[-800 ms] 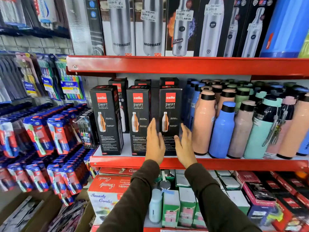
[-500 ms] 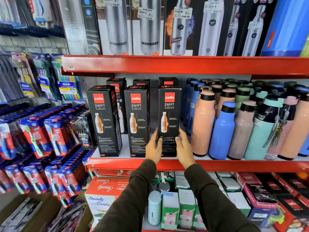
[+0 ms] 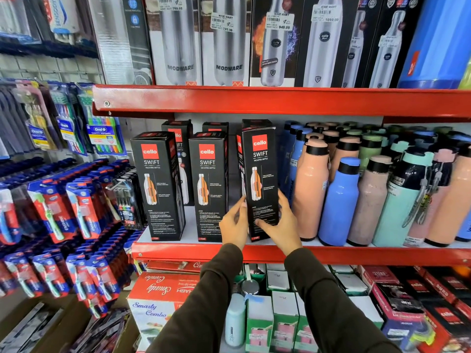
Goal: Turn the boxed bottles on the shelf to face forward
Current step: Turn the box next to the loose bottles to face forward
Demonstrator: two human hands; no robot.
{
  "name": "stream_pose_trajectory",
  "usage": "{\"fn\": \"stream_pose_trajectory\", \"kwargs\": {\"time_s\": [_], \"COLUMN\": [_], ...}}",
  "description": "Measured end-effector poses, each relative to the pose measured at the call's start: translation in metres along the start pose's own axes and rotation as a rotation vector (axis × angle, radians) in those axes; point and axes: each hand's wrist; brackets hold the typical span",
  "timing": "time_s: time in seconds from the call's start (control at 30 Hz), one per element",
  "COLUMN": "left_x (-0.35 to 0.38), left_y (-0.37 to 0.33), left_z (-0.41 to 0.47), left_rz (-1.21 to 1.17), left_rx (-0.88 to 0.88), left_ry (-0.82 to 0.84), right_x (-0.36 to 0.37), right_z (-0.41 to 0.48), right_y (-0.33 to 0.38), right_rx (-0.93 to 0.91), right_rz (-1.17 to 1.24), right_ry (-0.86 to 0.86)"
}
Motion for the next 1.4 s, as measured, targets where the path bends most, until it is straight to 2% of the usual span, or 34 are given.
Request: {"fn": "stream_pose_trajectory", "kwargs": {"time_s": [0.13,0.27,0.47,0.7,1.03,1.27,1.4], "left_x": [0.002,0.002,0.004,0.013,0.003,0.005,0.005], "left_y": [0.007,0.002,-0.003,-0.006,0.01,0.014,0.013], "left_z": [-0.004,-0.01,-0.005,0.011,0.008,0.005,0.004], "left_rz": [-0.045,-0.031,0.117,0.176,0.182,0.187,0.209], "left_rx": [-0.058,-0.028,0.134,-0.013,0.064,0.078,0.098], "left_ry": [-0.01,-0.013,0.074,0.101,0.031,-0.005,0.029], "right_x": [-0.001,0.0,-0.002,-0.008,-0.003,0.001,0.001], "right_z": [0.004,0.007,0.009,0.009,0.011,0.012,0.013], "right_y": [0.004,0.005,0.008,0.014,0.006,-0.001,-0.005], "right_rx": [-0.015,-0.018,-0.005,0.03,0.015,0.001,0.015], "right_rz": [-0.001,0.004,0.005,0.02,-0.011,-0.036,-0.053], "right_ry": [-0.036,-0.095,-0.141,-0.018,0.106,0.089,0.064]}}
Point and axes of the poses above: each hand's wrist, its own z-axis towards the middle knuckle, its own x-axis out of the palm, y = z × x, and after that the axes turned 14 degrees about -y, right-handed
